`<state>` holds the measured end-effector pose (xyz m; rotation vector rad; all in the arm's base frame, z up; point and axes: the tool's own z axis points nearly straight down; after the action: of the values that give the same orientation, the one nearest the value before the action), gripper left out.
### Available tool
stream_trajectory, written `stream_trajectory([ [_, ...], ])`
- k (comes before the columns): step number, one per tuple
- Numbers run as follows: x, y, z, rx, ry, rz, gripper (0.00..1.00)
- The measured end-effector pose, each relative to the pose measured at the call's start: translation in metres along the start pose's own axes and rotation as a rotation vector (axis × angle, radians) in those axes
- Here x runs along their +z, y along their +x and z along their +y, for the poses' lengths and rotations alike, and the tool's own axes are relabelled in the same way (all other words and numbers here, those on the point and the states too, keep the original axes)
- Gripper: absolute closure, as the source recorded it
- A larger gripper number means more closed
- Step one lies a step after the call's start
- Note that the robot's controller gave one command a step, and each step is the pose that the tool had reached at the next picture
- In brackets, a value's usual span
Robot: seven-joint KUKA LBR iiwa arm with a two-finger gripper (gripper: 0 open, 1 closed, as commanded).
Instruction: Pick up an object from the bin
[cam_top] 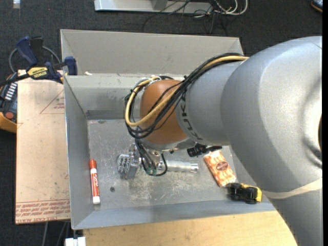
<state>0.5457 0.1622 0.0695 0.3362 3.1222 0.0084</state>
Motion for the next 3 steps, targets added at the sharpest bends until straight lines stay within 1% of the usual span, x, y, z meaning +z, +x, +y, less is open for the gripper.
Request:
stream_trajectory([
  [1, 0.000, 0.000, 0.000, 0.000, 0.000, 0.000, 1.00],
  [2, -0.005, 0.001, -0.001, 0.000, 0.002, 0.004, 1.00],
  [3, -0.020, 0.002, -0.001, 0.000, 0.003, 0.007, 1.00],
])
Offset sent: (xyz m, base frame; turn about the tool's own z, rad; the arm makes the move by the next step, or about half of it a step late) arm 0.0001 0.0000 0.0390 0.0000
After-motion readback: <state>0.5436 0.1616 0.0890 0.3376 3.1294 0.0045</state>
